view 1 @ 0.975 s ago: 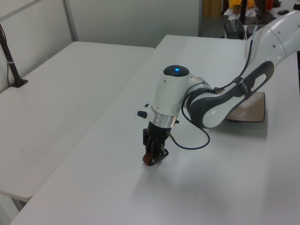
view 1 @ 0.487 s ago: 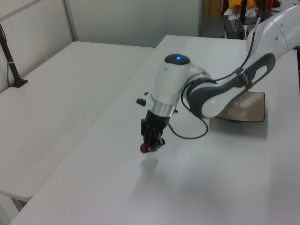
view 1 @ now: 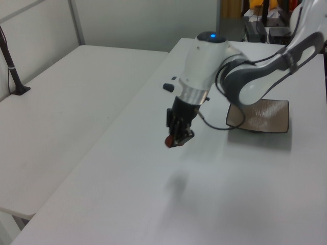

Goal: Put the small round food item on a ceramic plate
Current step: 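Lift the held food item and carry it over the brown plate, then open the gripper to release the food item and raise it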

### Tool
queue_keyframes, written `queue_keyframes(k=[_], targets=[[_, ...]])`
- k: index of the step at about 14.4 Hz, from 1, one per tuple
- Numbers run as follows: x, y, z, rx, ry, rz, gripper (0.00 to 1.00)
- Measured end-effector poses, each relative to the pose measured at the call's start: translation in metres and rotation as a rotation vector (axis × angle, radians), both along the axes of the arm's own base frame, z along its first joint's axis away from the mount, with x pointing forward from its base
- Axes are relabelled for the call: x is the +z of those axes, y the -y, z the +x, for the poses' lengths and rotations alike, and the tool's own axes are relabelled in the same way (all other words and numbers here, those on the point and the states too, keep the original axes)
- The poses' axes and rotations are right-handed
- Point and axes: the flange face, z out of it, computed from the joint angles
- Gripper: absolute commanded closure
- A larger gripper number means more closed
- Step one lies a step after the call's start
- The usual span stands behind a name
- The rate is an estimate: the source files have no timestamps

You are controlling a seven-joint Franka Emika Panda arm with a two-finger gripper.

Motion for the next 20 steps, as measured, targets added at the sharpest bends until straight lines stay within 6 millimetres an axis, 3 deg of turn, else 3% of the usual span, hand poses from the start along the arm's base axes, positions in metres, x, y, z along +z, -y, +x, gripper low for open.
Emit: queue_keyframes(k=[7, 9, 11, 13, 15, 16, 17, 20], targets=[[0.029, 0.075, -0.029, -0.119, -0.136, -0.088, 0.80], [0.040, 0.099, -0.036, -0.159, -0.187, -0.135, 0.69], [0.047, 0.128, -0.039, -0.206, -0.227, -0.172, 0.69], [0.036, 0.168, -0.040, -0.268, -0.272, -0.200, 0.69], [0.011, 0.193, -0.044, -0.294, -0.335, -0.232, 0.69], [-0.002, 0.207, -0.047, -0.292, -0.369, -0.249, 0.51], [-0.010, 0.218, -0.049, -0.290, -0.394, -0.261, 0.01], [-0.011, 0.235, -0.048, -0.284, -0.416, -0.271, 0.00]])
